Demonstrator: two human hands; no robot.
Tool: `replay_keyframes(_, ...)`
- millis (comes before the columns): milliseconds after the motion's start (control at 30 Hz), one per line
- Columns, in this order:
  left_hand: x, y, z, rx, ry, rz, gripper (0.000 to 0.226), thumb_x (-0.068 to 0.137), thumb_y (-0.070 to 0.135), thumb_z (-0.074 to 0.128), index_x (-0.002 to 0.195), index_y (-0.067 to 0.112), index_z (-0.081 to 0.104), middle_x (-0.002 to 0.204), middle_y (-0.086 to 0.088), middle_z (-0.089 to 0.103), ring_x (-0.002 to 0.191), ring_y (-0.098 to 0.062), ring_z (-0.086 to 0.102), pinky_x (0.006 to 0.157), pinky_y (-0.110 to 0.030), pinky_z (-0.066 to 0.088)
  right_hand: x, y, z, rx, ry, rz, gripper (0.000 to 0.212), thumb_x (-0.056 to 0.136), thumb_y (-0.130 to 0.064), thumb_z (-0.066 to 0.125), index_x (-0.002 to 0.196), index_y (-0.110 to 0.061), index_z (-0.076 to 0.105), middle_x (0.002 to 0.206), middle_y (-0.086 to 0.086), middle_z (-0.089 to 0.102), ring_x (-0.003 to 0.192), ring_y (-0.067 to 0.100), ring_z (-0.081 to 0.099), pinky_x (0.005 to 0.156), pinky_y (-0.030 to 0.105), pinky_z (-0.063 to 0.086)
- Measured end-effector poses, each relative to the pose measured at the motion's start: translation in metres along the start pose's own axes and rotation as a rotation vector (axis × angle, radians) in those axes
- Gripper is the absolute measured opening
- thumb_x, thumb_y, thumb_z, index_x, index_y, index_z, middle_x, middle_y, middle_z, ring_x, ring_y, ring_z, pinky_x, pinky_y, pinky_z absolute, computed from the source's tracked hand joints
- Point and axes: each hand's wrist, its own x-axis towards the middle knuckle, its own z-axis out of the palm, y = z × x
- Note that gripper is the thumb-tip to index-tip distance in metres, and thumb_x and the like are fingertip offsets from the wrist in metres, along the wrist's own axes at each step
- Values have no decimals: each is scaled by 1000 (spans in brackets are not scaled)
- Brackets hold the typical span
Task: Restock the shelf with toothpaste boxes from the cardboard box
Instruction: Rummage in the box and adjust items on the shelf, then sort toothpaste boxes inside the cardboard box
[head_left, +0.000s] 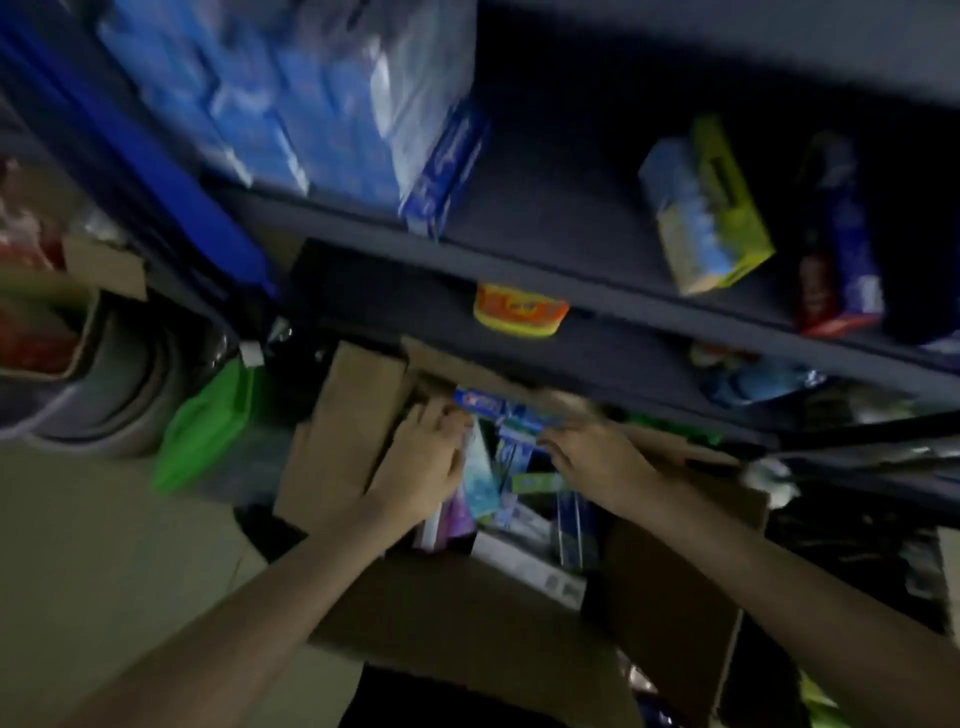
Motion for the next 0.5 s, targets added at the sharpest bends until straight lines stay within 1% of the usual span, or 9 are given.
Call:
replay_keyframes(33, -6, -10, 18, 1, -85, -65, 35, 89, 18, 47, 124, 16, 49, 129, -8, 44, 109, -24, 50, 91, -27, 34, 11, 0, 28, -25, -91, 40, 38, 94, -8, 42, 131, -14, 48, 133, 7, 54, 113, 26, 57, 85, 38, 50)
replay_keyframes(100, -11, -25, 51, -6, -158, -128, 40, 92, 21, 46, 132, 18, 41, 139, -6, 34, 124, -22, 39, 101, -26, 29, 32, 4, 76, -58, -164, 146, 48, 93, -2, 40, 141, -7, 34, 147, 13, 35, 118, 29, 53, 81, 38, 49)
replay_keyframes(167, -8, -39, 78, -38, -195, -149, 41, 92, 19, 47, 133, 17, 40, 140, -6, 32, 129, -20, 34, 106, -26, 28, 54, 9, 107, -94, -183, 269, 59, 95, 0, 36, 148, -2, 11, 156, 17, 10, 119, 31, 51, 77, 38, 47)
replay_keyframes(200, -6, -43, 88, -54, -210, -153, 41, 92, 17, 47, 133, 16, 40, 140, -6, 32, 129, -20, 33, 107, -26, 27, 64, 12, 122, -123, -182, 306, 64, 95, 0, 36, 149, 0, 1, 157, 16, 0, 117, 31, 53, 70, 35, 44)
replay_keyframes(267, 1, -50, 106, -72, -217, -149, 42, 92, 15, 46, 133, 13, 39, 139, -7, 32, 129, -21, 33, 107, -26, 27, 82, 15, 143, -164, -154, 352, 70, 94, 3, 38, 148, 1, -7, 157, 14, -8, 111, 30, 54, 63, 30, 38)
replay_keyframes(333, 9, -57, 120, -91, -202, -138, 42, 92, 14, 46, 133, 12, 38, 139, -8, 32, 128, -21, 33, 106, -27, 30, 101, 18, 163, -188, -37, 413, 71, 92, 0, 47, 148, 2, 4, 156, 17, 5, 99, 27, 58, 58, 29, 38)
replay_keyframes(400, 14, -60, 130, -127, -189, -132, 40, 92, 14, 46, 132, 12, 39, 138, -7, 32, 127, -21, 34, 104, -28, 34, 113, 16, 168, -189, 83, 447, 62, 87, -4, 57, 142, 3, 29, 150, 19, 27, 82, 25, 64, 52, 29, 40)
replay_keyframes(433, 16, -60, 133, -139, -181, -135, 40, 92, 13, 46, 131, 12, 40, 138, -7, 32, 127, -21, 35, 103, -29, 36, 118, 15, 170, -200, 47, 444, 54, 88, -2, 55, 138, 2, 36, 149, 20, 26, 81, 26, 65, 55, 30, 41)
replay_keyframes(500, 19, -60, 137, -162, -169, -135, 38, 92, 12, 46, 130, 12, 42, 138, -7, 33, 126, -22, 36, 101, -29, 37, 123, 17, 171, -196, -92, 424, 42, 90, 2, 49, 132, 1, 43, 151, 19, 17, 94, 29, 64, 65, 34, 42)
